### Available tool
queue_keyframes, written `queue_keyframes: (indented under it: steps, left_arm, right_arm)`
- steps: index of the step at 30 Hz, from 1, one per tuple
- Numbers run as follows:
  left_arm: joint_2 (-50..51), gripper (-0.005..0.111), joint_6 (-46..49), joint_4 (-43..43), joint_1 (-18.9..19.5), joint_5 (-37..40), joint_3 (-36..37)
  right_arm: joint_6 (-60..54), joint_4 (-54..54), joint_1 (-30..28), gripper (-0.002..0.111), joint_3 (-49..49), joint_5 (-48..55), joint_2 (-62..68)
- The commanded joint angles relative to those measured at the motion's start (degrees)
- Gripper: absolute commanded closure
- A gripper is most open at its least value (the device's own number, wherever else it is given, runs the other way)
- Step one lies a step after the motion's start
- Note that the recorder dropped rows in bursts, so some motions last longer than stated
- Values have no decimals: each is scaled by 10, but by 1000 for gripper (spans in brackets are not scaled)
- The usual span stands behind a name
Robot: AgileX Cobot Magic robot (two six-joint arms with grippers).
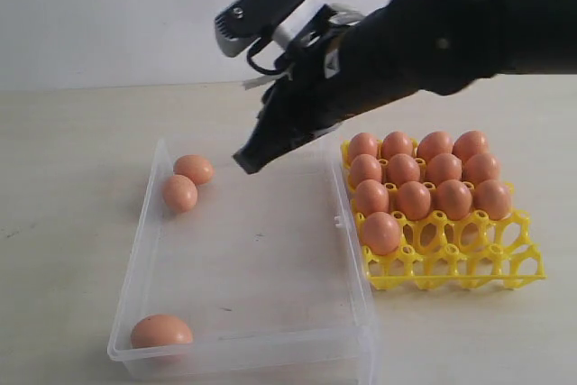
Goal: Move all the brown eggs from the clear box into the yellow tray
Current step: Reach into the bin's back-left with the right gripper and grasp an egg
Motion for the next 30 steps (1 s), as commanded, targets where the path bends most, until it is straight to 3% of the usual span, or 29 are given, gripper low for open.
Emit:
queue_keyframes:
  steps: [1,4,8,13,18,23,30]
  left_arm:
    - [-3,107,0,-3,-1,-5,-2]
    - [-3,107,0,-3,-1,-5,-2]
    - [-3,107,0,-3,-1,-5,-2]
    - [-3,107,0,-3,-1,-5,-2]
    - [-3,107,0,-3,-1,-5,-2]
    - [-3,107,0,-3,-1,-5,-2]
    - [-3,107,0,-3,-1,-5,-2]
  right_arm:
    - [20,78,4,72,-88,3,102]
    - [44,153,4,59,-156,33,173]
    - [43,226,4,57,-271,120,263]
    - [82,245,3,57,-411,262,370]
    - [103,239,3,41,-511,309,431]
    - [120,160,-1,41,-535,304,440]
    - [117,216,-7,44,-547,292,468]
